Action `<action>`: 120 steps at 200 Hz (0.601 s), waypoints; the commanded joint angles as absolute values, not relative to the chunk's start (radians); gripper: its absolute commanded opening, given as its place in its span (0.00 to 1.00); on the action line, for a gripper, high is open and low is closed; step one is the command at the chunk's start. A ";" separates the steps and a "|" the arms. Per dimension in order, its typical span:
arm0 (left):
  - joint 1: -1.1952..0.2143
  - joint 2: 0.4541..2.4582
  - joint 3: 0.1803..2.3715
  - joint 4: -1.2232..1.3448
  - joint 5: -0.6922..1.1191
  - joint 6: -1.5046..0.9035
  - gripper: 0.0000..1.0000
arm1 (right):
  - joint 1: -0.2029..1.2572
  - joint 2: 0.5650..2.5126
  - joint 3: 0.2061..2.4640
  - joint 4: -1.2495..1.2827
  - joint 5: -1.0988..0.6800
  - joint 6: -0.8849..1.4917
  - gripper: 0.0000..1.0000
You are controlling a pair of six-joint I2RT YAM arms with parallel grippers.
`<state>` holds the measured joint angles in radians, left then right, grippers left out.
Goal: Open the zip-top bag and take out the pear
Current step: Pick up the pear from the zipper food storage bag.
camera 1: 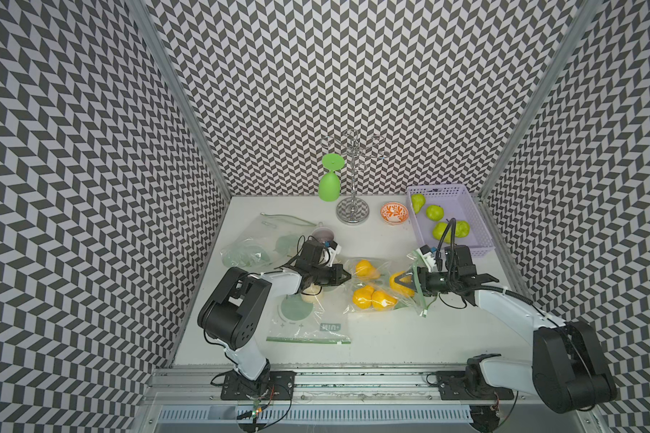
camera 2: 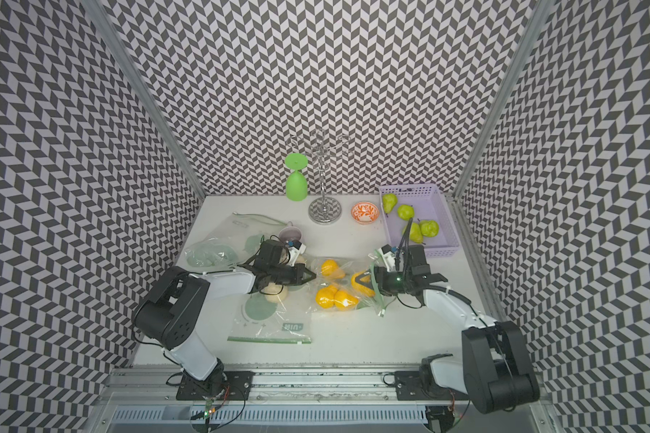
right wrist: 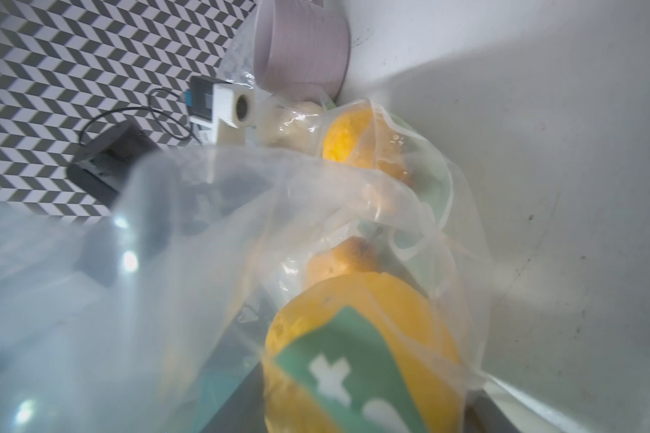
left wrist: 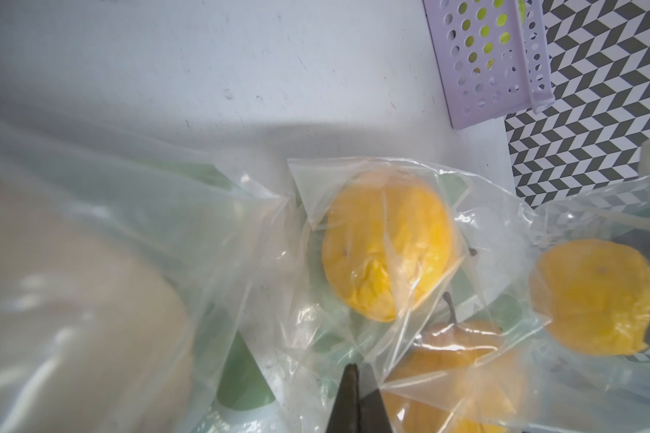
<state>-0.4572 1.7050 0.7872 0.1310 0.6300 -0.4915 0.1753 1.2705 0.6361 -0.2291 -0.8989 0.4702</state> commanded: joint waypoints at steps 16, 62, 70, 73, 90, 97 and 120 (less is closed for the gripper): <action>-0.447 1.678 0.784 0.123 0.626 -0.497 0.00 | 0.159 1.221 0.734 -0.192 -0.961 0.547 0.55; -0.432 1.669 0.770 0.146 0.646 -0.512 0.00 | 0.133 1.189 0.824 -0.414 -0.815 0.454 0.51; -0.428 1.667 0.769 0.148 0.647 -0.514 0.00 | 0.119 1.170 0.831 -0.437 -0.795 0.446 0.50; -0.427 1.667 0.767 0.148 0.647 -0.516 0.00 | 0.113 1.163 0.831 -0.442 -0.789 0.443 0.50; -0.421 1.665 0.765 0.155 0.651 -0.519 0.00 | 0.087 1.115 0.819 -0.434 -0.790 0.444 0.49; -0.419 1.664 0.765 0.155 0.653 -0.519 0.00 | 0.080 1.096 0.807 -0.412 -0.807 0.453 0.49; -0.416 1.663 0.764 0.157 0.653 -0.522 0.00 | 0.065 1.052 0.756 -0.311 -0.909 0.514 0.49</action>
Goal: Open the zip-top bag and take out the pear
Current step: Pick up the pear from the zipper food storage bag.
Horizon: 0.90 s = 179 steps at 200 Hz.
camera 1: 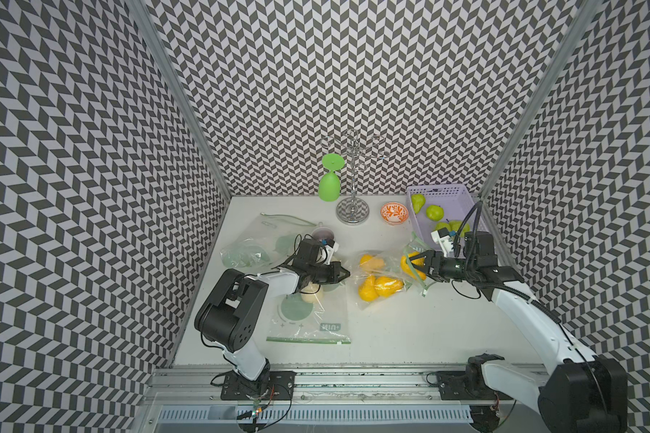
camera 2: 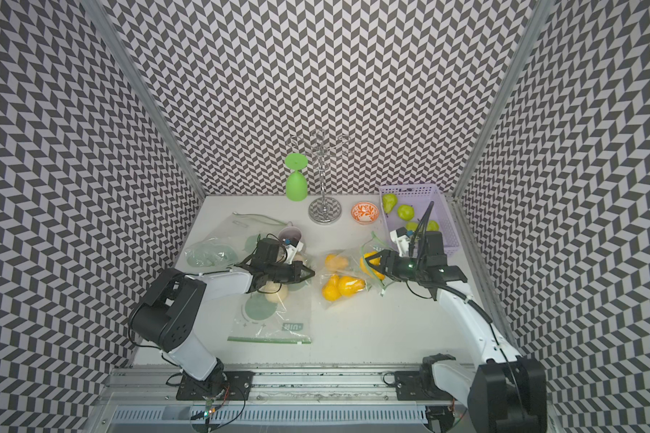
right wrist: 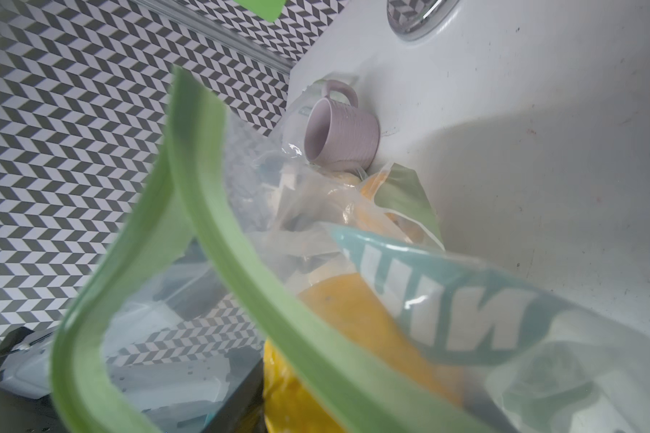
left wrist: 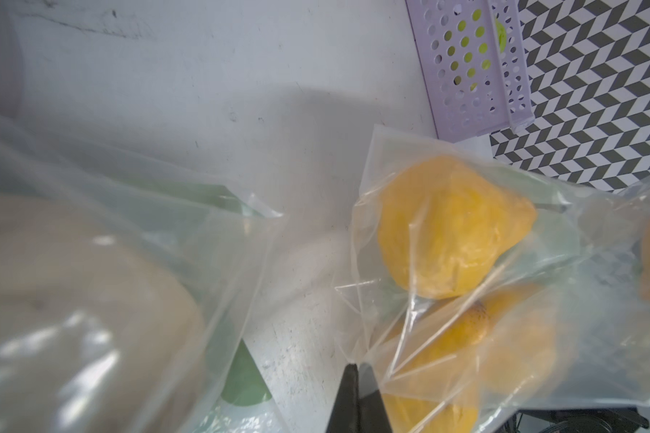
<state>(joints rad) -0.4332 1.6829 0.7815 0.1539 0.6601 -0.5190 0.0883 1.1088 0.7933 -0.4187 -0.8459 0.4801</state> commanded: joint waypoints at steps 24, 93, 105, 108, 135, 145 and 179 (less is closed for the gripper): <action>-0.410 1.657 0.761 0.152 0.653 -0.519 0.00 | 0.052 1.048 0.772 -0.316 -0.974 0.519 0.52; -0.419 1.658 0.774 0.137 0.652 -0.506 0.00 | 0.051 1.157 0.667 -0.379 -0.780 0.452 0.52; -0.422 1.660 0.778 0.132 0.650 -0.505 0.00 | 0.052 1.161 0.621 -0.325 -0.737 0.473 0.52; -0.424 1.662 0.778 0.132 0.650 -0.505 0.00 | 0.051 1.165 0.613 -0.317 -0.726 0.477 0.52; -0.429 1.663 0.778 0.128 0.649 -0.500 0.00 | 0.055 1.218 0.569 -0.273 -0.646 0.478 0.53; -0.429 1.658 0.777 0.126 0.647 -0.499 0.00 | 0.055 1.238 0.550 -0.271 -0.605 0.474 0.53; -0.434 1.646 0.779 0.109 0.646 -0.488 0.00 | 0.055 1.238 0.516 -0.295 -0.487 0.464 0.62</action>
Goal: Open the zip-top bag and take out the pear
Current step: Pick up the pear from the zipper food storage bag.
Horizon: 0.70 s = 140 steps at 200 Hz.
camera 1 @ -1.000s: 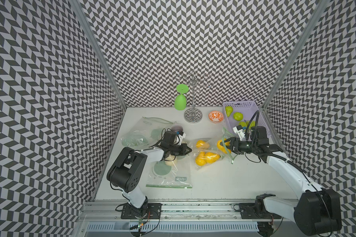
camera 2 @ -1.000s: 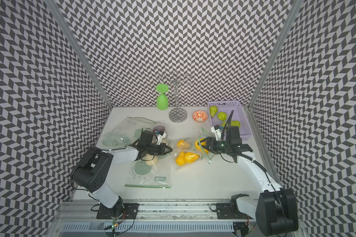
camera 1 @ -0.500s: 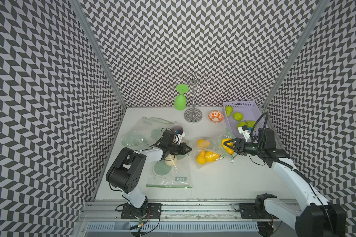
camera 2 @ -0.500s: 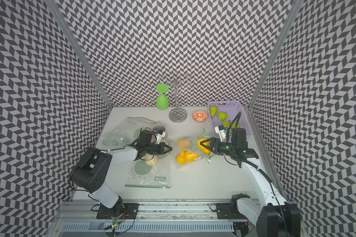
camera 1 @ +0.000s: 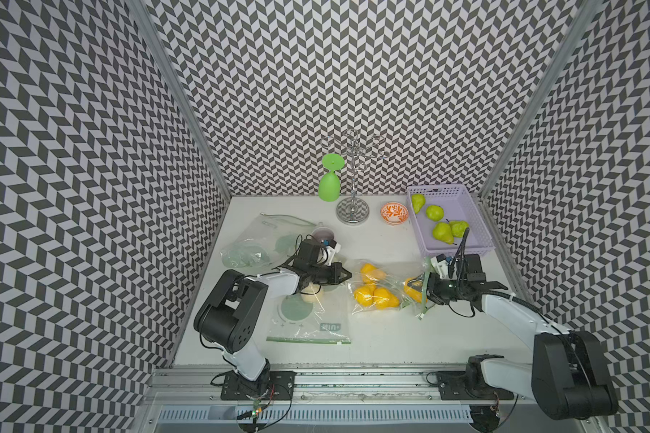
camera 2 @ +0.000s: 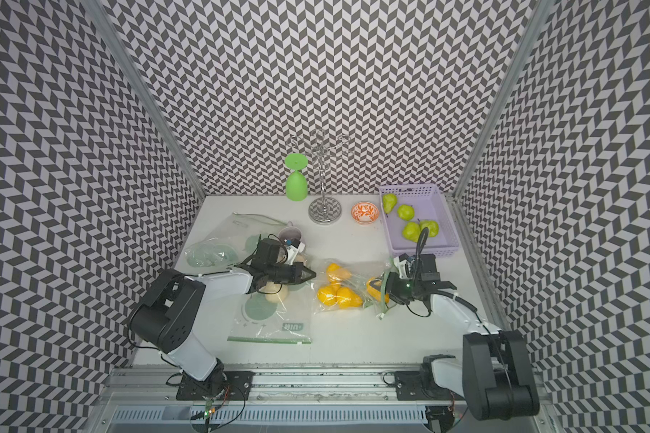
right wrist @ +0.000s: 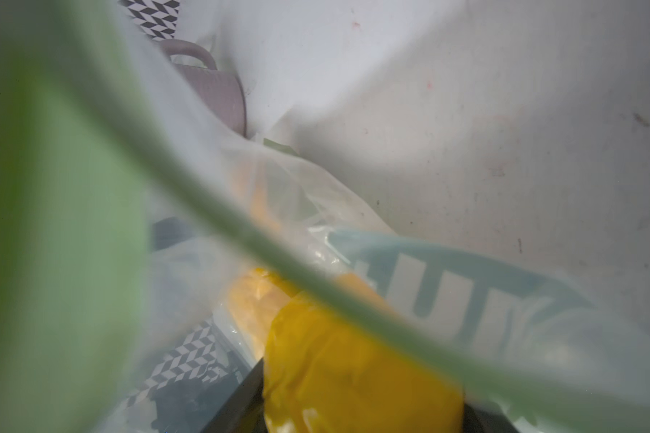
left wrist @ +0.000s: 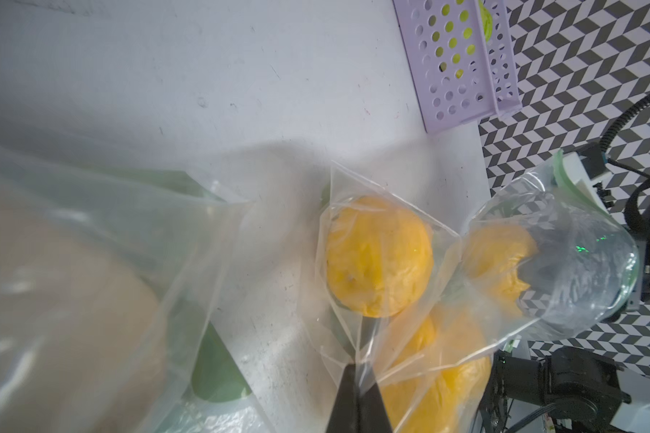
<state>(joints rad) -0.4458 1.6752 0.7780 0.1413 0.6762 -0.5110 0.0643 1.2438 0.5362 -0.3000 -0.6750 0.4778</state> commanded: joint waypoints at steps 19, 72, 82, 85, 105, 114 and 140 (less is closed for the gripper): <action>-0.439 1.647 0.781 0.109 0.647 -0.487 0.00 | 0.058 1.201 0.524 -0.323 -0.455 0.457 0.67; -0.460 1.647 0.781 0.109 0.644 -0.485 0.00 | 0.091 1.158 0.577 -0.399 -0.418 0.429 0.81; -0.463 1.647 0.781 0.109 0.644 -0.485 0.00 | 0.094 1.174 0.575 -0.394 -0.415 0.428 0.78; -0.464 1.647 0.781 0.109 0.644 -0.485 0.00 | 0.095 1.178 0.572 -0.391 -0.418 0.428 0.77; -0.466 1.645 0.778 0.108 0.643 -0.483 0.00 | 0.108 1.208 0.563 -0.356 -0.426 0.435 0.71; -0.467 1.645 0.776 0.107 0.643 -0.483 0.00 | 0.113 1.222 0.575 -0.362 -0.416 0.433 0.66; -0.466 1.642 0.776 0.104 0.643 -0.480 0.00 | 0.116 1.190 0.603 -0.409 -0.403 0.430 0.57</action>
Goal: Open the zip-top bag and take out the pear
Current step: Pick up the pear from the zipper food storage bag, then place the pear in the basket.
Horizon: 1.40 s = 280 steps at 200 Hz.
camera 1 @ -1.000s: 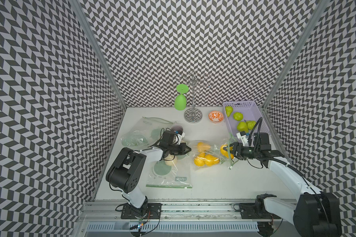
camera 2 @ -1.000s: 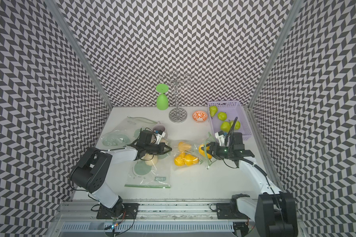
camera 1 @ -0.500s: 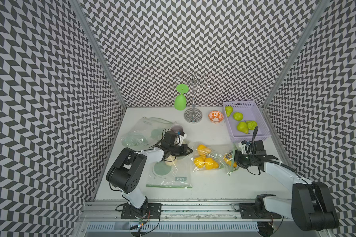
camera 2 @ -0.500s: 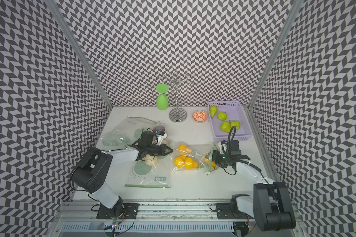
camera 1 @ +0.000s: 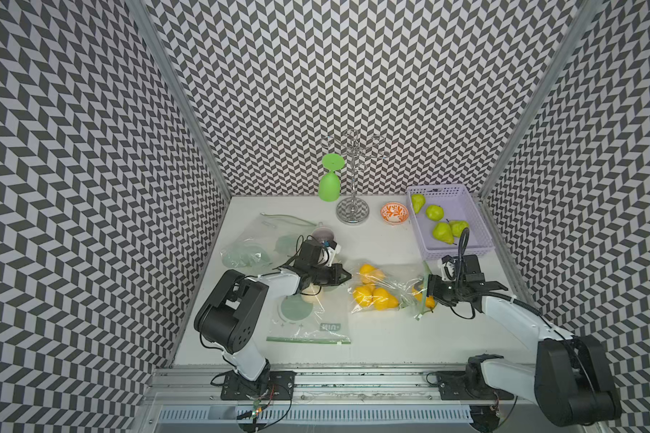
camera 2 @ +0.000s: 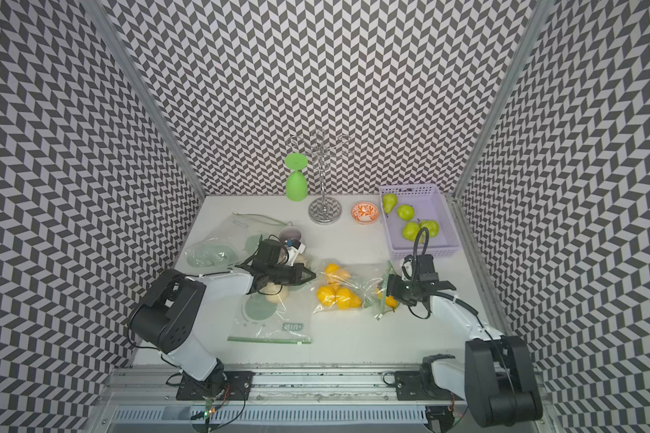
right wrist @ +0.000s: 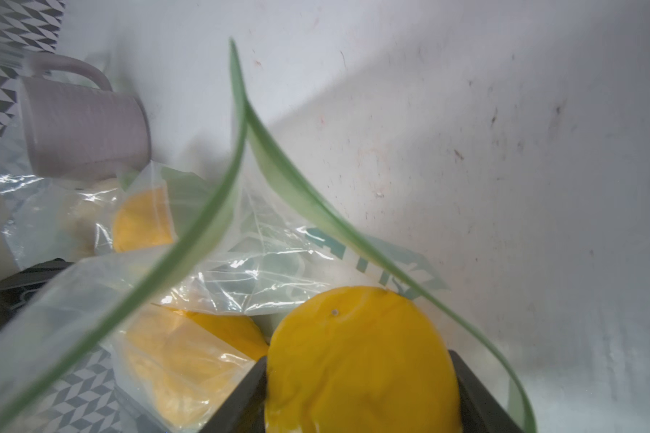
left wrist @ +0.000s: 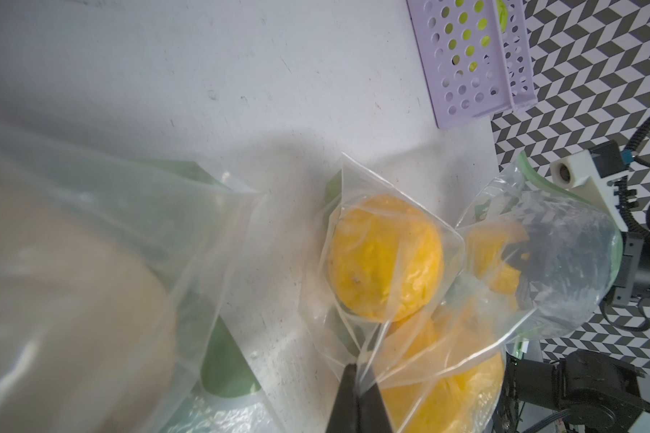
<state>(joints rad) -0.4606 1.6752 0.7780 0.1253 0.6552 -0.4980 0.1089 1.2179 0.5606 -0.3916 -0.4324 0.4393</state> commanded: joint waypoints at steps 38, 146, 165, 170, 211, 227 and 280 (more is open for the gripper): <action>-0.453 1.646 0.770 0.116 0.650 -0.489 0.00 | 0.107 1.092 0.665 -0.540 -0.380 0.405 0.57; -0.433 1.631 0.765 0.128 0.662 -0.499 0.00 | -0.088 1.139 0.983 -0.518 -0.306 0.452 0.56; -0.433 1.633 0.767 0.128 0.671 -0.499 0.00 | -0.089 1.315 1.078 -0.412 -0.313 0.437 0.57; -0.434 1.633 0.767 0.130 0.672 -0.500 0.00 | -0.088 1.358 1.100 -0.380 -0.324 0.439 0.57; -0.443 1.635 0.772 0.132 0.687 -0.502 0.00 | -0.042 1.783 1.349 -0.354 -0.367 0.415 0.68; -0.445 1.633 0.768 0.132 0.687 -0.500 0.00 | -0.022 1.864 1.408 -0.353 -0.358 0.406 0.77; -0.455 1.628 0.762 0.126 0.688 -0.494 0.00 | -0.039 1.743 1.362 -0.386 -0.343 0.370 0.83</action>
